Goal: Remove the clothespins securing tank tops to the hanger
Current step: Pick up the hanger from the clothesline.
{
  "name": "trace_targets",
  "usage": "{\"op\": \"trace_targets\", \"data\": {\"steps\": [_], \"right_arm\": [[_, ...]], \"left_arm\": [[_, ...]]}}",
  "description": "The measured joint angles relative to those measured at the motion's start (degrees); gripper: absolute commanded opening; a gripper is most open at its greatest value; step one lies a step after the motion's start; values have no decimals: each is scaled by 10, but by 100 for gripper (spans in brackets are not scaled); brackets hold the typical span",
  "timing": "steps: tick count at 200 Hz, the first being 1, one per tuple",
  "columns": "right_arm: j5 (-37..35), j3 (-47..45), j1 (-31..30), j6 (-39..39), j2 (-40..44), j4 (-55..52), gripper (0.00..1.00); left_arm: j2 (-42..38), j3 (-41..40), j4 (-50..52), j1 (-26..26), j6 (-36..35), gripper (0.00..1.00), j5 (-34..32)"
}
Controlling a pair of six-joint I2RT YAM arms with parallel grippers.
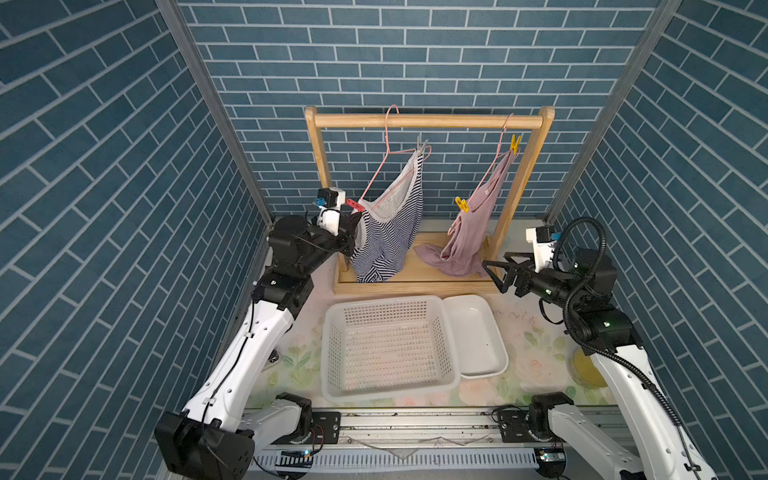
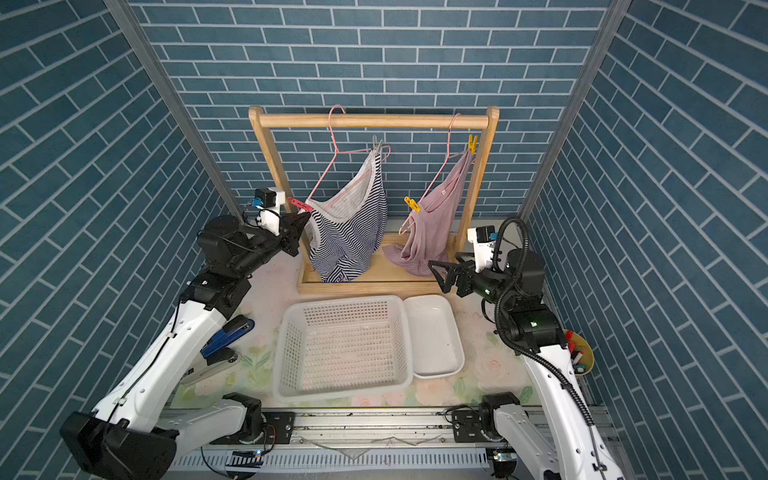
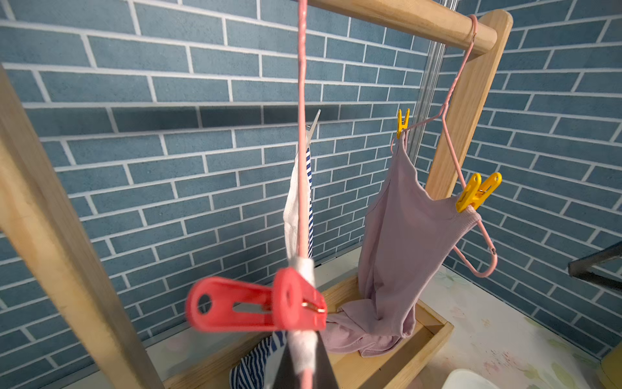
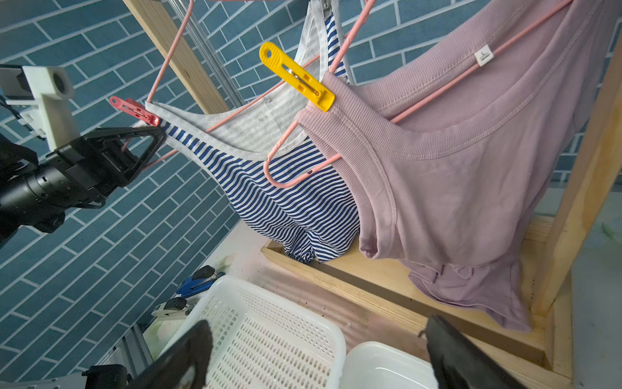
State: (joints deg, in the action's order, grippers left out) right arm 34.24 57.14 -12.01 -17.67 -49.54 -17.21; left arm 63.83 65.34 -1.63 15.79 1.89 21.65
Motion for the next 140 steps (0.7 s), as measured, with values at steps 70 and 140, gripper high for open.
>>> {"op": "trace_targets", "data": {"steps": [70, 140], "right_arm": [[1, 0, -1, 0, -19, 6, 99], [-1, -9, -1, 0, -12, 9, 99]], "left_arm": [[-57, -45, 1, 0, -11, 0, -27], [-26, -27, -47, 0, -12, 0, -40]]}}
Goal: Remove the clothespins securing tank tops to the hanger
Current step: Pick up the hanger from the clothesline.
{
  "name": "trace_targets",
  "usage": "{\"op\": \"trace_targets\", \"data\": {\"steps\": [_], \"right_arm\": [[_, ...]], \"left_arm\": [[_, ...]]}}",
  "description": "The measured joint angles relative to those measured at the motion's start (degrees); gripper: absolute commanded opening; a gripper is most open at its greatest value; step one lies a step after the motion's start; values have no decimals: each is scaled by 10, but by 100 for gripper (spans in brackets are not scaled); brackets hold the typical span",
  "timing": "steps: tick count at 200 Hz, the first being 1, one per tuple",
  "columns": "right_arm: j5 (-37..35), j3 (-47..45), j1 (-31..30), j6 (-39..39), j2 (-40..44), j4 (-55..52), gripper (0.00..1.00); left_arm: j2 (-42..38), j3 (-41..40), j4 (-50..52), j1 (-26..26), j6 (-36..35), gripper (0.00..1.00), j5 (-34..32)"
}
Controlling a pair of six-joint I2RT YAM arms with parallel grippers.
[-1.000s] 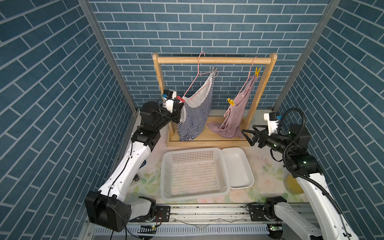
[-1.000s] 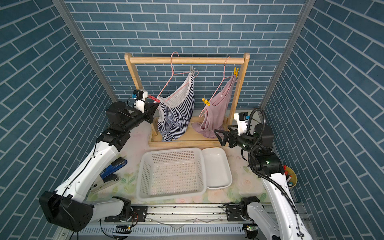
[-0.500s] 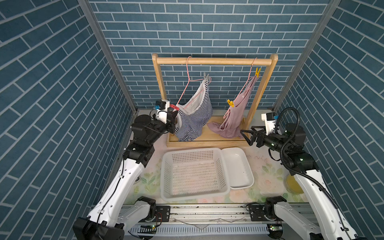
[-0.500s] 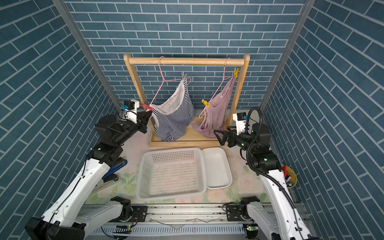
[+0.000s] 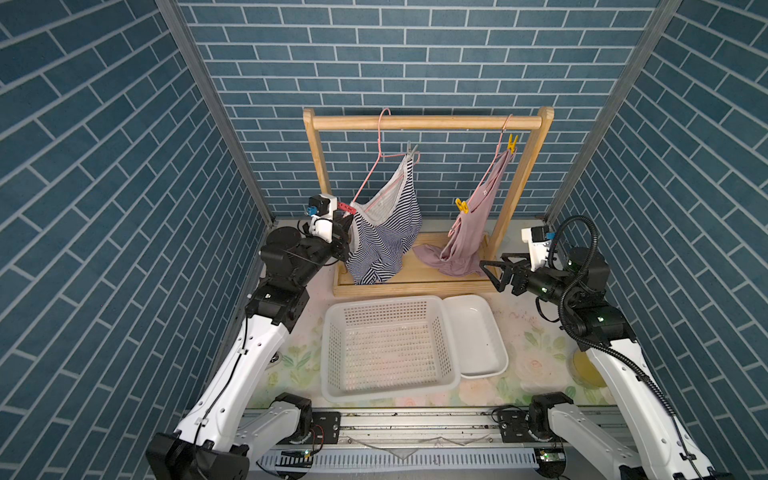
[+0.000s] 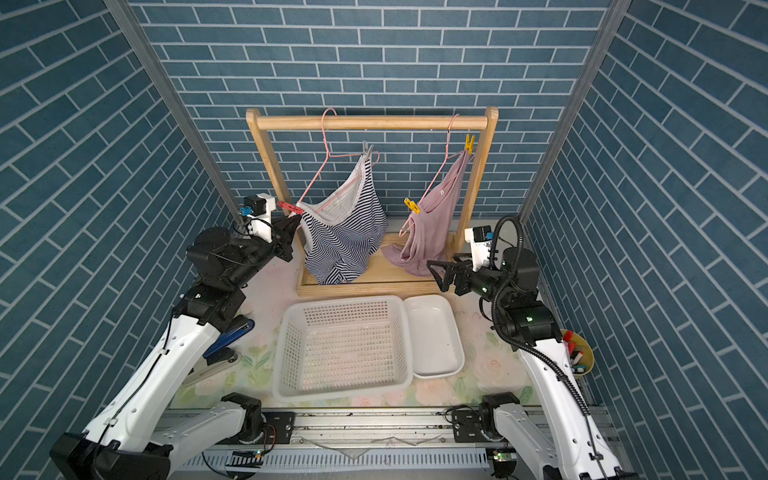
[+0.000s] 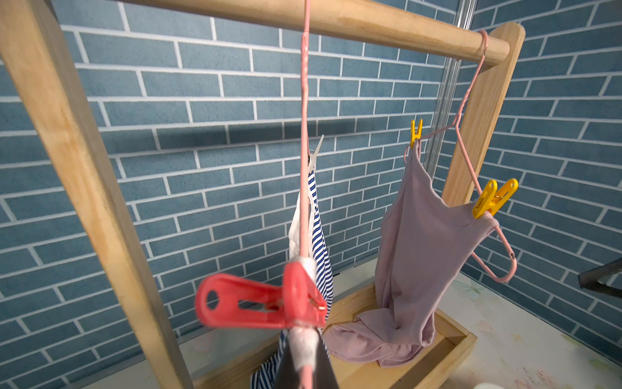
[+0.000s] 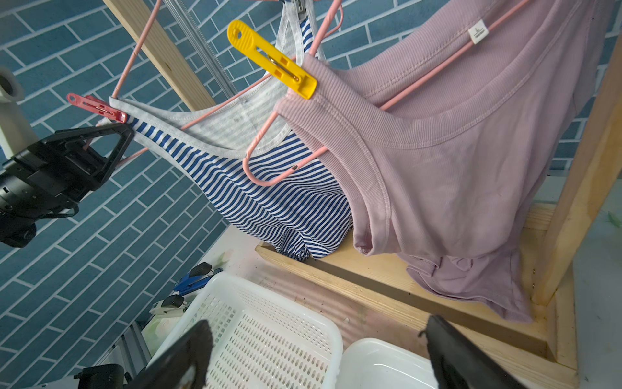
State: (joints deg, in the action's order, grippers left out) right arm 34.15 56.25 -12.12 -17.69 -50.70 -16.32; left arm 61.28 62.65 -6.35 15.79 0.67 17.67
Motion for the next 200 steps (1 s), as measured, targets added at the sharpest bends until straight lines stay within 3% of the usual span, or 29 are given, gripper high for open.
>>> {"op": "trace_targets", "data": {"steps": [78, 200], "right_arm": [[-8, 0, 0, 2, 14, -10, 99], [37, -8, -37, 0, -16, 28, 99]], "left_arm": [[-34, -17, -46, 0, -2, 0, 16], [-197, -46, 120, 0, -39, 0, 29]]}}
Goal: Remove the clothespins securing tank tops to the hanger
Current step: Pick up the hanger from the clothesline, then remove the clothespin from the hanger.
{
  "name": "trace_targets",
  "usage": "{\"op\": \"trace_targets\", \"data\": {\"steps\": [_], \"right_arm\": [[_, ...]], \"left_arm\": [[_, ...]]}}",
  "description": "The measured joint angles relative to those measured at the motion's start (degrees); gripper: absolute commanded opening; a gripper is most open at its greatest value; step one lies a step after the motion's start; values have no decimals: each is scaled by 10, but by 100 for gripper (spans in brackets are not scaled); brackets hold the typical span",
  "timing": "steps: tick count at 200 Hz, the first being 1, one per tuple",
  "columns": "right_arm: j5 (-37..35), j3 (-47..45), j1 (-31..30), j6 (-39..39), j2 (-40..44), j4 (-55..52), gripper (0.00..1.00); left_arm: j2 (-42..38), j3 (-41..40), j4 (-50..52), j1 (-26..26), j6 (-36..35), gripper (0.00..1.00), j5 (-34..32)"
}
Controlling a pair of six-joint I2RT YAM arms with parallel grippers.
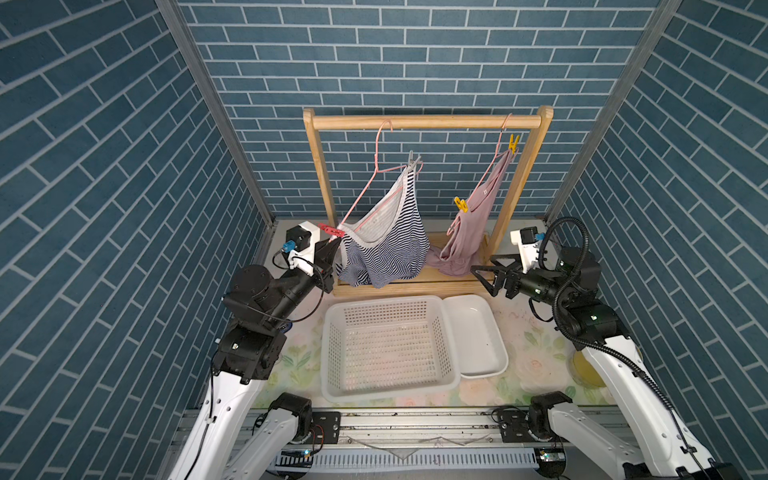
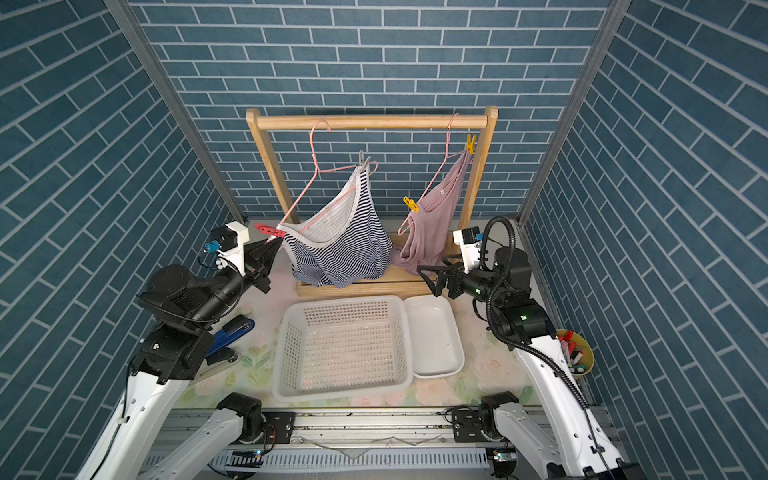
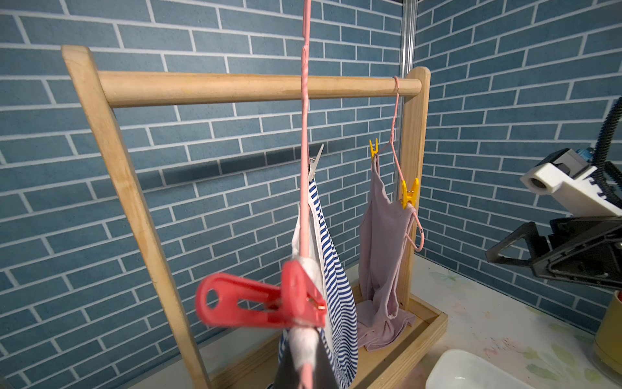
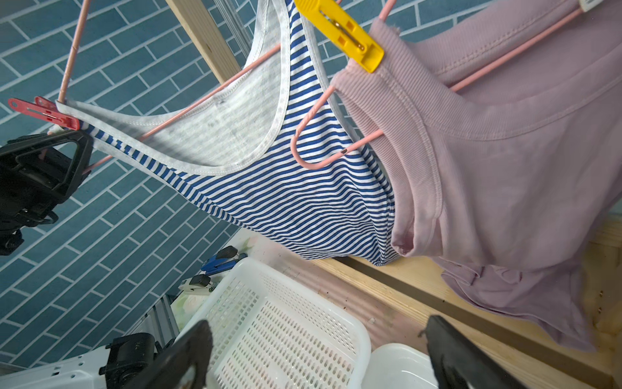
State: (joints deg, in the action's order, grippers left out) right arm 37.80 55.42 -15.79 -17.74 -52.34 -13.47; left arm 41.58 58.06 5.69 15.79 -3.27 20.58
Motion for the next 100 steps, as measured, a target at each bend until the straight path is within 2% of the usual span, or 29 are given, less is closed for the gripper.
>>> {"op": "trace_targets", "data": {"steps": [45, 100], "right_arm": [[0, 0, -7, 0, -8, 10, 99], [0, -8, -19, -5, -5, 20, 99]], "left_arm": [[-39, 6, 26, 0, 0, 0, -2], [-28, 83, 52, 0, 7, 0, -2]]}}
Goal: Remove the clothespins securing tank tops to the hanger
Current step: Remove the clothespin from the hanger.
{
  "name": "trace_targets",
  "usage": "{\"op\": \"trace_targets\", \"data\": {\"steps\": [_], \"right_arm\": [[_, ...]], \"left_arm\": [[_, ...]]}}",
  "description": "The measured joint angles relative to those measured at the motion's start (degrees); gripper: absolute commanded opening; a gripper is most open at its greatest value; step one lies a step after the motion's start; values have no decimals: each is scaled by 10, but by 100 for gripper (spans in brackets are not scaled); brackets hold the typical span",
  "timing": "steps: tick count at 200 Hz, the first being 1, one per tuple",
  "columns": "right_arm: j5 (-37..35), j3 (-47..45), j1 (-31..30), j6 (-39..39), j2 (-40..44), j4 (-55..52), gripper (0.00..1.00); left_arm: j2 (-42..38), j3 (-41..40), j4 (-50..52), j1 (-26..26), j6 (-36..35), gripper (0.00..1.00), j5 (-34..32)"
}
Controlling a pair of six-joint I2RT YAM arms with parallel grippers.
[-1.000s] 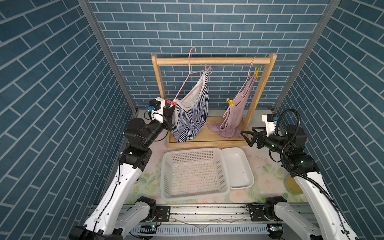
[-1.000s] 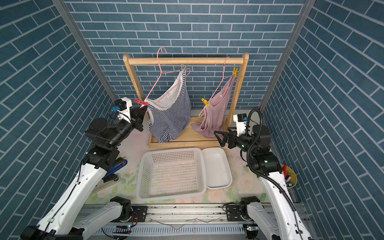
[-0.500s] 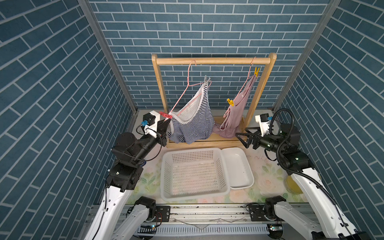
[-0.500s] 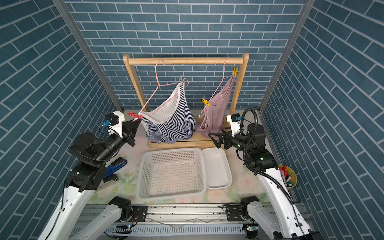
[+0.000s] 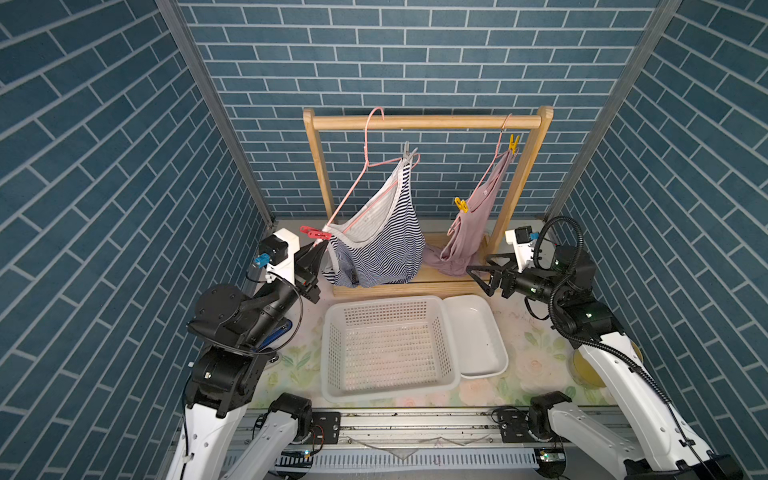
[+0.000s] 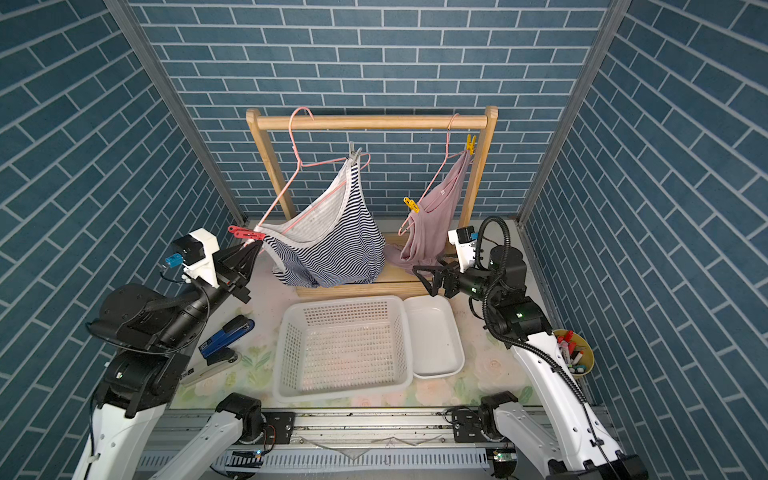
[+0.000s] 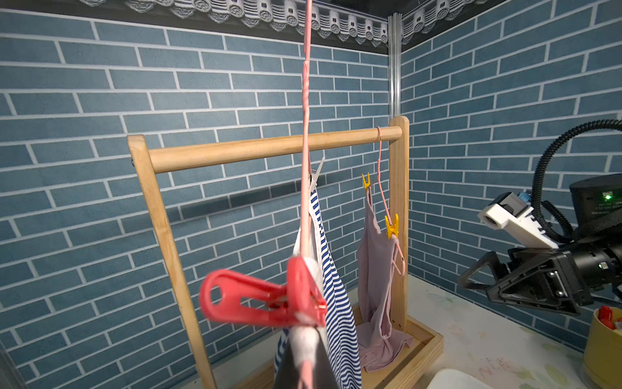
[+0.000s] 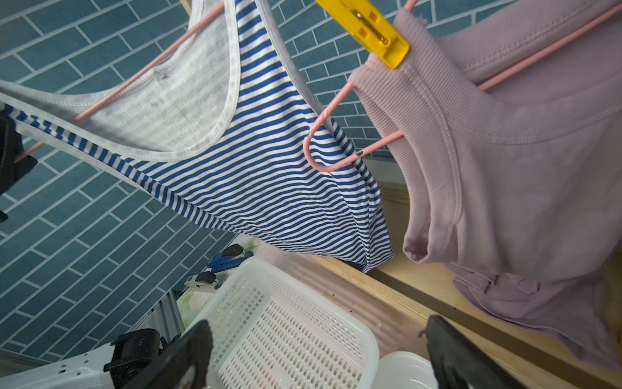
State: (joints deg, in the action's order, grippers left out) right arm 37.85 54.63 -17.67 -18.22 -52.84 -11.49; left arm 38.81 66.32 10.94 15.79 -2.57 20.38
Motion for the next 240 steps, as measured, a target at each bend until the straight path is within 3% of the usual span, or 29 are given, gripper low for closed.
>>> {"op": "trace_targets", "data": {"steps": [119, 240], "right_arm": [[-22, -24, -3, -10, 58, -18, 99], [-37, 79, -3, -8, 14, -68, 99]], "left_arm": [[71, 198, 39, 0, 7, 0, -22], [117, 325, 104, 0, 19, 0, -37]]}}
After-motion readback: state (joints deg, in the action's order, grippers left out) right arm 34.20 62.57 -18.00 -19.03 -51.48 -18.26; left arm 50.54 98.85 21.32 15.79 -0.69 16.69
